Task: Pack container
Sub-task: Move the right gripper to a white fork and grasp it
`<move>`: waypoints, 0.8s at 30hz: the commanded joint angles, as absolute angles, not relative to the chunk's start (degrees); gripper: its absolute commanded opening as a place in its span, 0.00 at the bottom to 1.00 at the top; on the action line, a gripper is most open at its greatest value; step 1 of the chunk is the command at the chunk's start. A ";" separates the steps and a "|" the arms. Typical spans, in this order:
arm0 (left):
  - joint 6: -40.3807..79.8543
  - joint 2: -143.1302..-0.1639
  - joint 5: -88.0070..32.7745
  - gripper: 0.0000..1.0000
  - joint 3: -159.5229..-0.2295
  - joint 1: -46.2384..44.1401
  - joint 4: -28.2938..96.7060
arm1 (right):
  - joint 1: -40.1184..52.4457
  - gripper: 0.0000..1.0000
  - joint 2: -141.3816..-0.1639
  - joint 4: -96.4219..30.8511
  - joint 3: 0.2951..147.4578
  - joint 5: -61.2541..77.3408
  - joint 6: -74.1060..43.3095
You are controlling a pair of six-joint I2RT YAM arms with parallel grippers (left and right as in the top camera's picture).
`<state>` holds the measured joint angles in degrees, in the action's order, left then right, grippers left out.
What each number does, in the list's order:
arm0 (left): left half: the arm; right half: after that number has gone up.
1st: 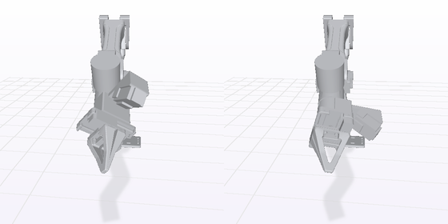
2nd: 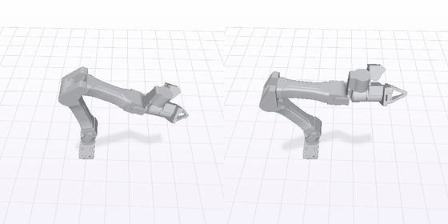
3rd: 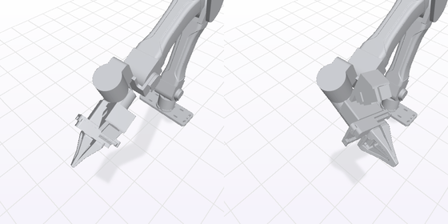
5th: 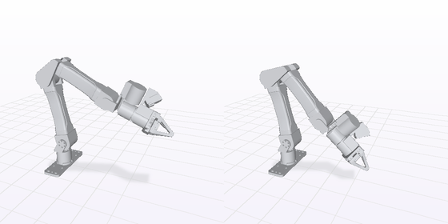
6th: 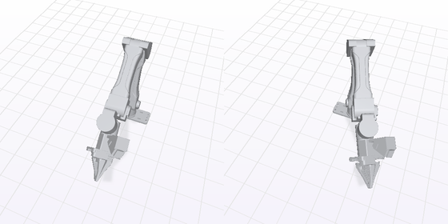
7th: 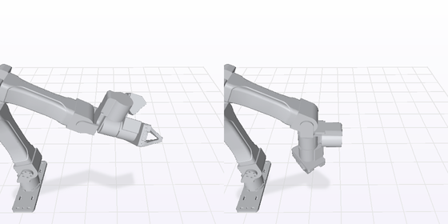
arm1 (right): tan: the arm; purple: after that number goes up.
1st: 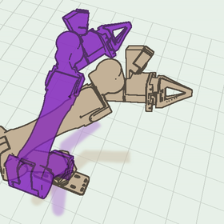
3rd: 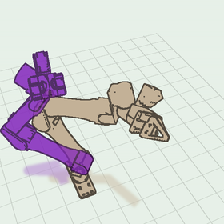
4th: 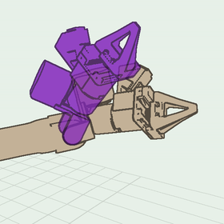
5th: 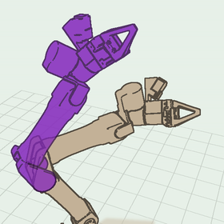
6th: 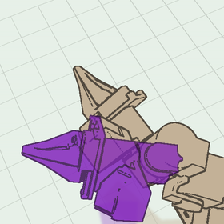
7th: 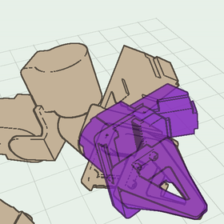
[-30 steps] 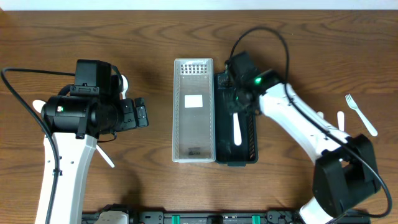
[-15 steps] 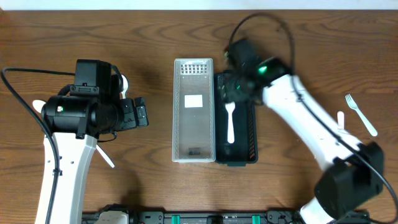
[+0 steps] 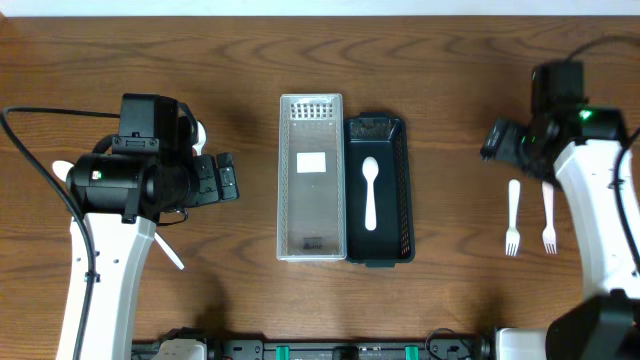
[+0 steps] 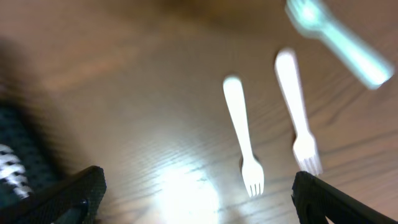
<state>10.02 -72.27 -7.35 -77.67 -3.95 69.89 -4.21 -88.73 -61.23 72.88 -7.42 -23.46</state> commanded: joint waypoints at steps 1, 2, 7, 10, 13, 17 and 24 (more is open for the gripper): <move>8.51 -71.81 -7.46 0.98 -78.61 -3.81 69.71 | -6.52 0.99 -89.25 -57.65 63.86 -3.03 -24.40; 8.19 -71.81 -7.46 0.98 -78.61 -3.81 69.71 | -7.25 0.99 -89.25 -56.10 61.56 -2.33 -24.40; 7.49 -71.81 -7.46 0.98 -78.61 -3.81 69.71 | -11.03 0.99 -89.25 -50.81 53.71 -1.02 -22.76; 7.49 -71.81 -7.46 0.98 -78.61 -3.81 69.71 | -11.88 0.99 -89.25 -49.63 52.40 -1.06 -19.09; 7.49 -71.81 -7.46 0.98 -78.61 -3.81 69.71 | -12.01 0.99 -89.25 -47.20 50.17 -1.08 -17.52; 7.49 -71.81 -7.46 0.98 -78.61 -3.81 69.76 | -12.10 0.99 -89.25 -43.07 45.93 -0.99 -17.80; 7.51 -71.81 -7.46 0.98 -78.61 -3.81 69.76 | -12.88 0.99 -89.25 -38.98 41.60 -1.02 -17.72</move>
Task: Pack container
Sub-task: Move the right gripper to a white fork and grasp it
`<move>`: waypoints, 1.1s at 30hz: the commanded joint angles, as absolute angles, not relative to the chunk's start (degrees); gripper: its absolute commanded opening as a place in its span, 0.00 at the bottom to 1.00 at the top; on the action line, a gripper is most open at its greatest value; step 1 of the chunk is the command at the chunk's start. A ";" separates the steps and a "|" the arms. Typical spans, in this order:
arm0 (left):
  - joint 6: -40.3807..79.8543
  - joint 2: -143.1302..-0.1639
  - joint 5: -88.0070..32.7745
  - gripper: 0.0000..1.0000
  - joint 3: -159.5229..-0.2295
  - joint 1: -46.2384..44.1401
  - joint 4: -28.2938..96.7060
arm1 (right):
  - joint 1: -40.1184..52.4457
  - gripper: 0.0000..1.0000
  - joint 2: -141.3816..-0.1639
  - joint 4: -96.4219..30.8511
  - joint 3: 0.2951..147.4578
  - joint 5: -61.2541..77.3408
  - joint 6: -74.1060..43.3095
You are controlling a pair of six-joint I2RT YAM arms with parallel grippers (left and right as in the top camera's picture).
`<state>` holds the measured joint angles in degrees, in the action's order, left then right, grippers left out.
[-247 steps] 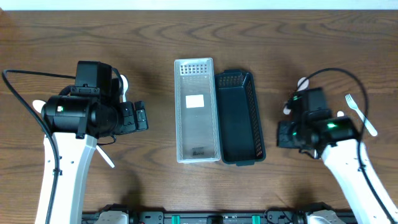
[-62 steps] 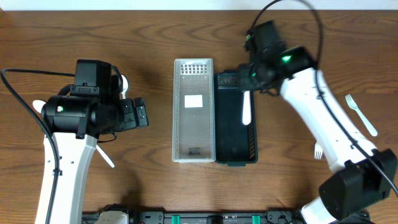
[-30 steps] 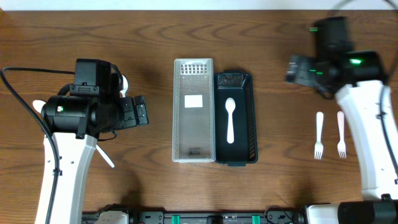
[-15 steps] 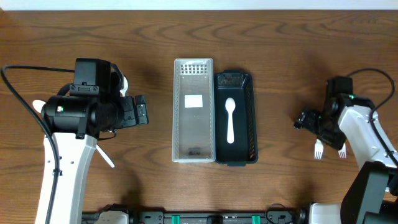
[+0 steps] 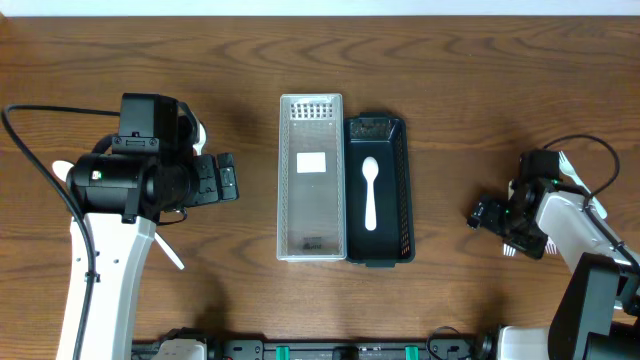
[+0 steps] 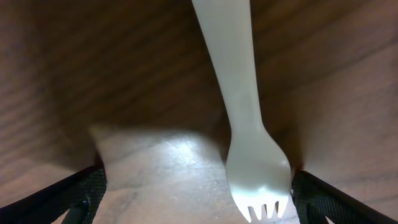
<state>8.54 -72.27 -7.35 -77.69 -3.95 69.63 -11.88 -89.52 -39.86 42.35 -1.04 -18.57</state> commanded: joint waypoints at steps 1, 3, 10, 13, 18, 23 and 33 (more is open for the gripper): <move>7.51 -71.81 -7.46 0.98 -78.61 -3.81 69.76 | -13.06 0.99 -89.25 -38.89 41.56 -1.02 -17.61; 7.51 -71.81 -7.46 0.98 -78.61 -3.81 69.73 | -13.21 0.99 -89.25 -38.72 41.56 -1.02 -16.97; 7.53 -71.81 -7.49 0.98 -78.61 -3.81 69.76 | -13.21 0.99 -89.25 -38.48 41.56 -1.02 -16.67; 7.53 -71.81 -7.49 0.98 -78.61 -3.81 69.78 | -13.21 0.89 -89.25 -38.52 41.56 -1.06 -16.67; 7.53 -71.81 -7.49 0.98 -78.61 -3.81 69.76 | -13.21 0.63 -89.25 -38.50 41.56 -1.04 -16.67; 7.53 -71.81 -7.49 0.98 -78.61 -3.81 69.76 | -13.21 0.56 -89.25 -38.52 41.56 -1.04 -16.69; 7.53 -71.81 -7.49 0.98 -78.61 -3.81 69.76 | -13.21 0.41 -89.25 -38.06 41.56 -1.04 -16.67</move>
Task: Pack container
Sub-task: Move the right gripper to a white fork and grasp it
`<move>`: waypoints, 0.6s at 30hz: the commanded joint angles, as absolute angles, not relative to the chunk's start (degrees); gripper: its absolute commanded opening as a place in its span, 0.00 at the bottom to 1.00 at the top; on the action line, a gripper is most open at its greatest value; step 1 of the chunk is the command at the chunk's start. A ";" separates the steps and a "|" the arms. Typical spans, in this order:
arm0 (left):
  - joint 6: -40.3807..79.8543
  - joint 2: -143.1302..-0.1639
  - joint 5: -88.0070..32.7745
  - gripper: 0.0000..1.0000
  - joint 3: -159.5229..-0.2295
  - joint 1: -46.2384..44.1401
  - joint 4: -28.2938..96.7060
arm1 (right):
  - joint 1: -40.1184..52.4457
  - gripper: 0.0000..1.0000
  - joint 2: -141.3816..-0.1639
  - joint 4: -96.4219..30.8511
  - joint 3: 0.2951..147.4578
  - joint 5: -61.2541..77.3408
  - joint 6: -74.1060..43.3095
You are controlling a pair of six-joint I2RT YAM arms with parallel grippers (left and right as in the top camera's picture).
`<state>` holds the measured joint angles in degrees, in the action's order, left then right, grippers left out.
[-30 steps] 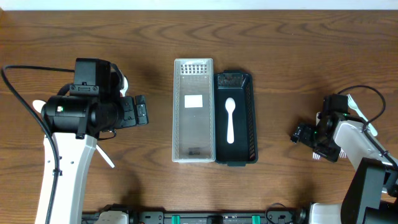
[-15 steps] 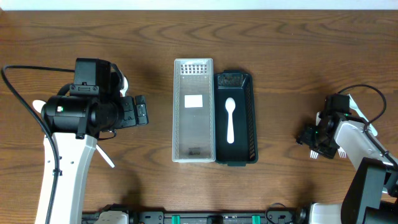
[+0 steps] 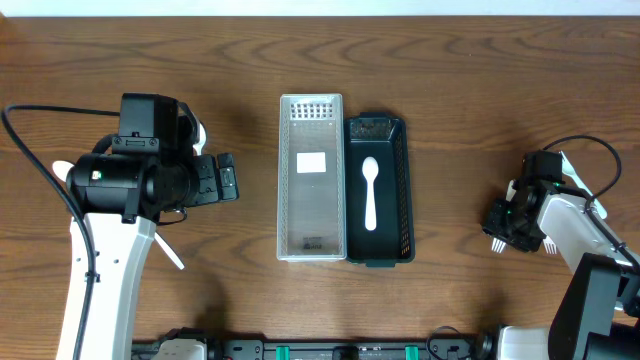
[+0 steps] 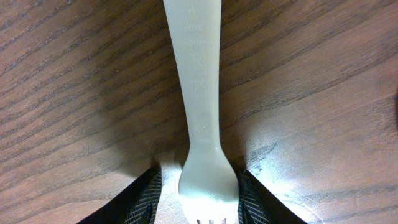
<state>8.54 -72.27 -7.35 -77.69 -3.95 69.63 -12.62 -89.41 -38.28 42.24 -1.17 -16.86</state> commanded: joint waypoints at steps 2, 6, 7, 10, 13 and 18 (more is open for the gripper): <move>7.53 -71.81 -7.49 0.98 -78.61 -3.81 69.76 | -13.21 0.36 -89.25 -38.09 41.56 -1.04 -16.69; 7.53 -71.81 -7.51 0.98 -78.61 -3.81 69.76 | -13.21 0.28 -89.25 -37.95 41.56 -1.04 -16.69; 7.53 -71.81 -7.49 0.98 -78.61 -3.81 69.76 | -13.21 0.27 -89.25 -37.91 41.56 -1.04 -16.69; 7.53 -71.81 -7.49 0.98 -78.61 -3.81 69.76 | -13.21 0.25 -89.25 -37.89 41.56 -1.04 -16.67; 7.53 -71.81 -7.49 0.98 -78.61 -3.81 69.73 | -13.21 0.22 -89.25 -37.91 41.56 -1.04 -16.69; 7.53 -71.81 -7.49 0.98 -78.61 -3.81 69.73 | -13.04 0.10 -89.23 -37.45 41.74 -1.08 -16.67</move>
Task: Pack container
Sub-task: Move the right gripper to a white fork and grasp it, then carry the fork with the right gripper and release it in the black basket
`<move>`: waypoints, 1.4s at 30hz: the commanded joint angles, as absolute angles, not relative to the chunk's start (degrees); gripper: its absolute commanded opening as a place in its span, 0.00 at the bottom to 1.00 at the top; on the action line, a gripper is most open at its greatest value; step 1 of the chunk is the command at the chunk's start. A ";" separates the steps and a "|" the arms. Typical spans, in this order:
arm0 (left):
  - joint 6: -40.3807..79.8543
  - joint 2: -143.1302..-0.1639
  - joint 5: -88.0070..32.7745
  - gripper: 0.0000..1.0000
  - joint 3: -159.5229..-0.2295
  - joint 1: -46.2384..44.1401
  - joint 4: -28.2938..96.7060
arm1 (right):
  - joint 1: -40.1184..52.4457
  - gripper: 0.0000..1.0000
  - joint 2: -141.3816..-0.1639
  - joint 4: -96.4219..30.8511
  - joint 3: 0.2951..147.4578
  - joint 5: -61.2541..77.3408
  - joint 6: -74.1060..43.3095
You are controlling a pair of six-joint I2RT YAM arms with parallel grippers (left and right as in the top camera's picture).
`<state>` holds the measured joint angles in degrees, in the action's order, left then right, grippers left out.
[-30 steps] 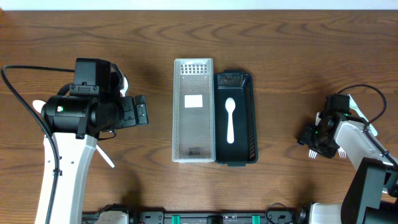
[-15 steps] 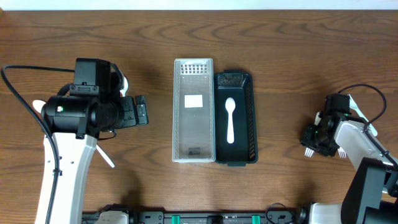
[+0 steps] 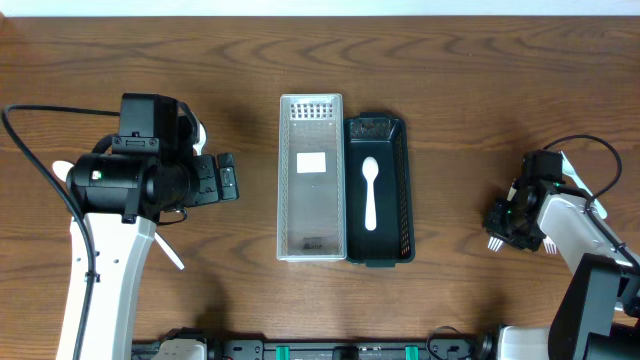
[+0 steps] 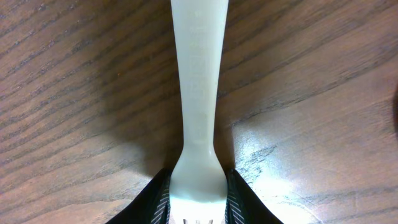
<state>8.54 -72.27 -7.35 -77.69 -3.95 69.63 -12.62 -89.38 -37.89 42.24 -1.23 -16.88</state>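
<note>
A white plastic fork lies on the wooden table, handle pointing away in the right wrist view. My right gripper is shut on the fork's head, and its fingers press against both sides just above the tines. Overhead, that gripper sits low at the table's right side, with the fork's tines poking out. The dark basket at the centre holds a white spoon. My left gripper hovers left of the containers; its jaw state is unclear.
A clear tray stands against the basket's left side. A second fork lies partly under the right arm. White utensils lie by the left arm, one at its front and one behind it.
The right gripper's fingers stood a little apart from the fork's head; now they press against both its sides. The arm itself has barely shifted. The left arm has not moved.
The right gripper was open, raised at the far right above two forks. Then it was down at the table with its jaws wide around one fork. Then the jaws stood close beside the fork's head, and now they are shut on it. The left arm stayed still.
</note>
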 commanded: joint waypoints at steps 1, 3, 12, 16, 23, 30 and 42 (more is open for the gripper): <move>7.51 -71.81 -7.49 0.98 -78.61 -3.81 69.73 | -13.02 0.09 -89.23 -37.54 42.00 -1.06 -16.69; 7.51 -71.81 -7.49 0.98 -78.61 -3.81 69.73 | -12.86 0.08 -89.08 -38.02 42.89 -1.06 -16.73; 7.51 -71.81 -7.49 0.98 -78.61 -3.81 69.76 | -2.98 0.06 -86.74 -53.36 64.34 -2.20 -16.62; 7.51 -71.81 -7.49 0.98 -78.61 -3.81 69.67 | 8.05 0.05 -86.52 -57.01 77.21 -2.31 -16.69; 7.51 -71.81 -7.46 0.98 -78.61 -3.81 69.52 | 22.37 0.02 -88.25 -51.90 80.23 -2.33 -22.41; 7.49 -71.81 -7.46 0.98 -78.61 -3.81 68.49 | 29.65 0.02 -100.03 -53.71 79.70 -1.02 -23.20; 7.29 -71.81 -6.66 0.98 -78.61 -3.81 68.42 | 31.22 0.99 -102.63 -54.41 79.92 -1.50 -24.10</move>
<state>8.51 -72.27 -7.29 -77.69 -3.95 68.51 31.48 -104.92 -54.28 79.48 -0.91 -24.47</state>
